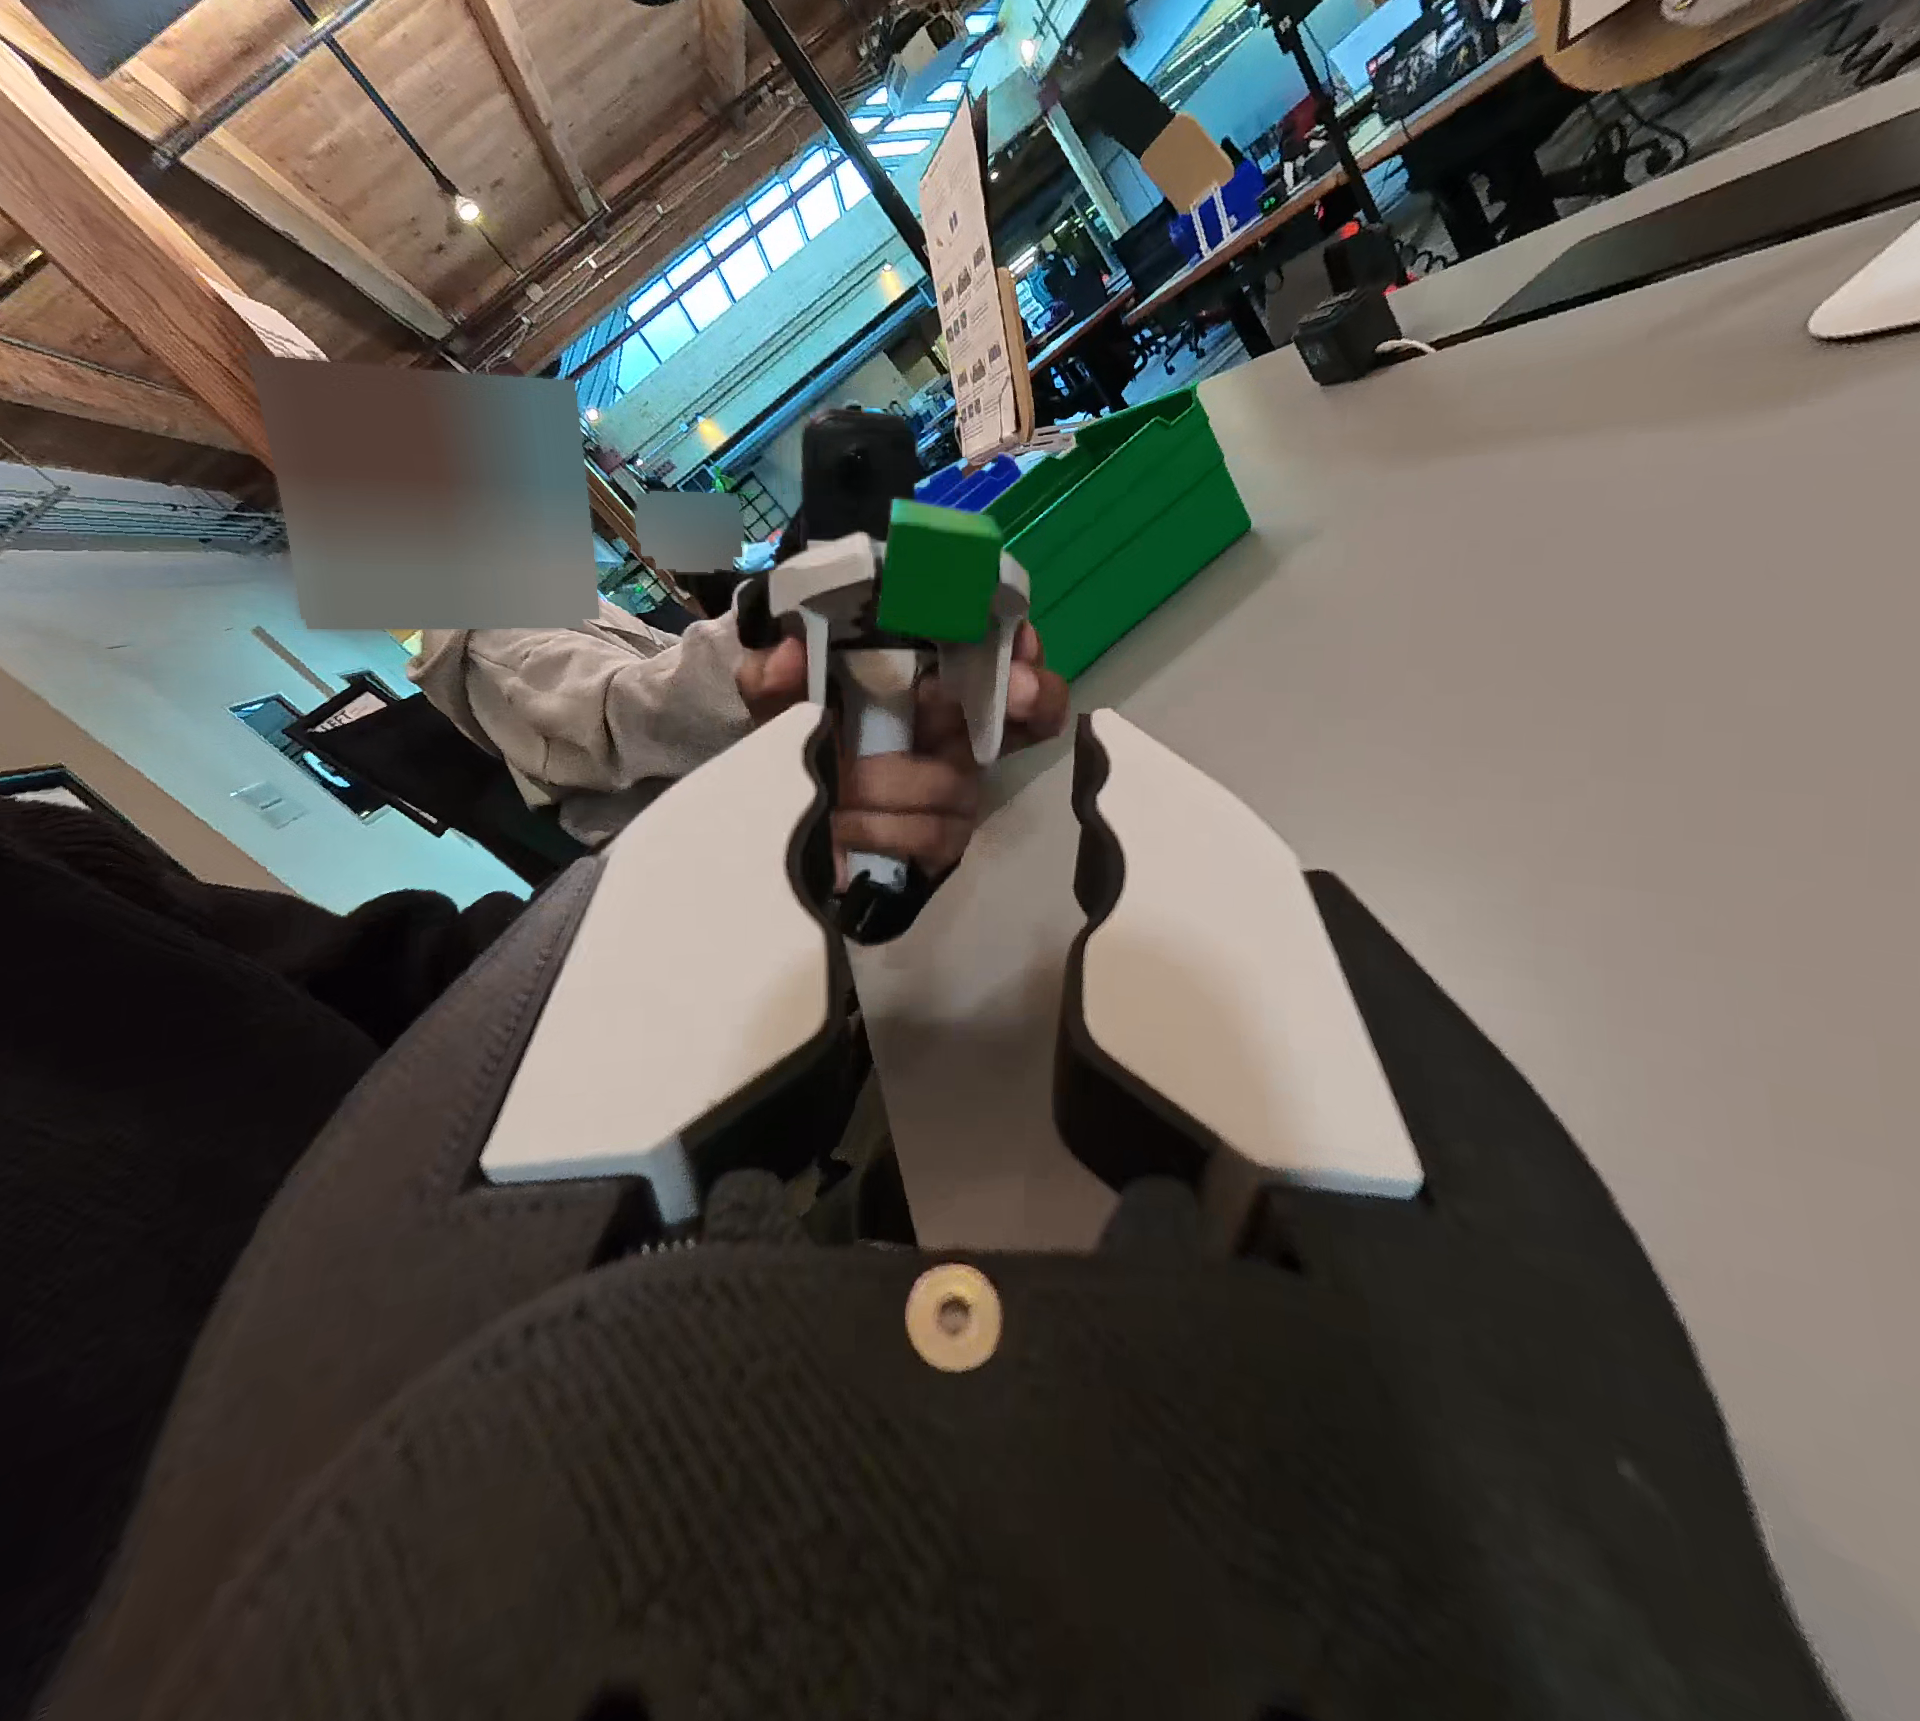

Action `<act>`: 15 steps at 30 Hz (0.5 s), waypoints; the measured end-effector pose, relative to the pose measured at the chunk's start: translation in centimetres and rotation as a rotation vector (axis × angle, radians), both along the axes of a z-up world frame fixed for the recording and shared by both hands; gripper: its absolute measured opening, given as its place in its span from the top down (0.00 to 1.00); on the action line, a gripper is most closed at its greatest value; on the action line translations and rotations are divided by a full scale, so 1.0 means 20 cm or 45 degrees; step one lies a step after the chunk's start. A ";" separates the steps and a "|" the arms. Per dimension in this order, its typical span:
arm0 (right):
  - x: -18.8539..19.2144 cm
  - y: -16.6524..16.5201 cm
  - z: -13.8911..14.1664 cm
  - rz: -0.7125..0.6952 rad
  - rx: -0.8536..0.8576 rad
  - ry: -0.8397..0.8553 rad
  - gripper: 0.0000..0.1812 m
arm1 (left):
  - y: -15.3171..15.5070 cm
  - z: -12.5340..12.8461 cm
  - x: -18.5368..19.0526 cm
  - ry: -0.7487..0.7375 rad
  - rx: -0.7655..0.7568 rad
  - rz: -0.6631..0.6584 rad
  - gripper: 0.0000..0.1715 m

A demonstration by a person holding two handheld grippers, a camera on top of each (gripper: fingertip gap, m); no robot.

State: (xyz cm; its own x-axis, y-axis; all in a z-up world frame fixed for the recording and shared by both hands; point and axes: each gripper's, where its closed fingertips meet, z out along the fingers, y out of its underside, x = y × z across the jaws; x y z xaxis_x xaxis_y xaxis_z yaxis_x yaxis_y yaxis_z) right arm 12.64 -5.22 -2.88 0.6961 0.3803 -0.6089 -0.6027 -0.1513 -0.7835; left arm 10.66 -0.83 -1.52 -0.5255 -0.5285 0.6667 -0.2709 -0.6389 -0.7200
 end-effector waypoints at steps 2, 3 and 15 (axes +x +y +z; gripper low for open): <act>0.00 0.00 -0.01 -0.009 -0.005 -0.015 0.77 | -0.04 -0.04 0.00 -0.001 0.016 -0.045 0.84; 0.00 0.00 -0.01 -0.004 -0.010 -0.013 0.77 | -0.05 -0.06 0.00 0.001 0.038 -0.062 0.84; -0.03 0.04 -0.08 0.037 -0.077 0.014 0.77 | -0.11 -0.12 -0.01 -0.038 0.027 -0.108 0.84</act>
